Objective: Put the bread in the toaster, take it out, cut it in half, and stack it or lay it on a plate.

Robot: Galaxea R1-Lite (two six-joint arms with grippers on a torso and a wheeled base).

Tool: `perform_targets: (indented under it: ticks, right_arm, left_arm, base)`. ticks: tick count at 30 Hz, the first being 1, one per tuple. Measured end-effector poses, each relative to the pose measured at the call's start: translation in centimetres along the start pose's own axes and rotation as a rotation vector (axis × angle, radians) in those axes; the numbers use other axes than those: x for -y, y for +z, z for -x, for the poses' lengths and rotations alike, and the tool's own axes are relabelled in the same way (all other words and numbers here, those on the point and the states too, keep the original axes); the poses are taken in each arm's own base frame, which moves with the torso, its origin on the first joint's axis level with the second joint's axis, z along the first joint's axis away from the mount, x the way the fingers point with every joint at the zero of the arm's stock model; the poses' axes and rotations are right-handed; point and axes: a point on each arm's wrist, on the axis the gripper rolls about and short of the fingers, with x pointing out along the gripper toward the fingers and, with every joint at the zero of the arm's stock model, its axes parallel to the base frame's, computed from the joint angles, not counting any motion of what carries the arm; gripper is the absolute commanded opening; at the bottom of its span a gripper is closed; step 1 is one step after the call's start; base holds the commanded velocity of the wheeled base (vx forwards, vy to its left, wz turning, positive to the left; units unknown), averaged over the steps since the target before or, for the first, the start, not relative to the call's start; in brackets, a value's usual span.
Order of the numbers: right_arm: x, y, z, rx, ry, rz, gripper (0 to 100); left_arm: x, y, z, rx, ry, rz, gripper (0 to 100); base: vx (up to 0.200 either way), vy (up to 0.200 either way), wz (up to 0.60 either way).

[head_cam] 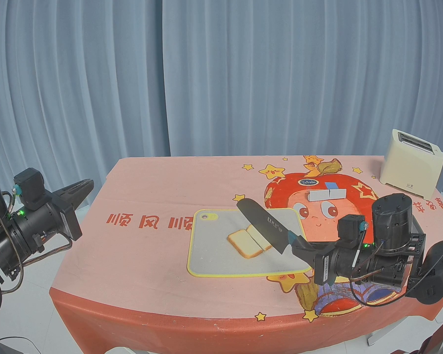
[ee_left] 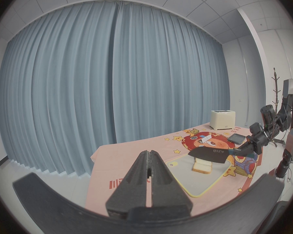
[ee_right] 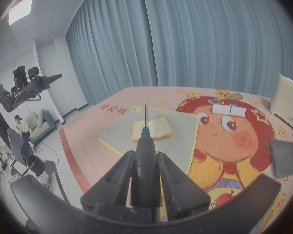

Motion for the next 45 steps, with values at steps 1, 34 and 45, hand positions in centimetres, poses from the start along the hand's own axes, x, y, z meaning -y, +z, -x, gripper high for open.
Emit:
perform_targets:
  ticks: [1,34,45]
  right_arm:
    - [0.0,0.0,0.0,0.003,0.0,-0.001,0]
    - [0.0,0.1,0.8,0.027,0.005,0.001,0]
    - [0.0,0.1,1.0,0.033,0.004,0.02,0]
  left_arm:
    - [0.0,0.0,0.3,0.004,0.0,-0.001,0]
    - [1.9,-4.2,11.9,-0.05,0.066,-0.01,0]
    - [2.7,-7.1,16.3,-0.1,0.096,0.004,0]
  base:
    - [0.0,0.0,0.0]
    - [0.0,0.0,0.0]
    - [0.0,0.0,0.0]
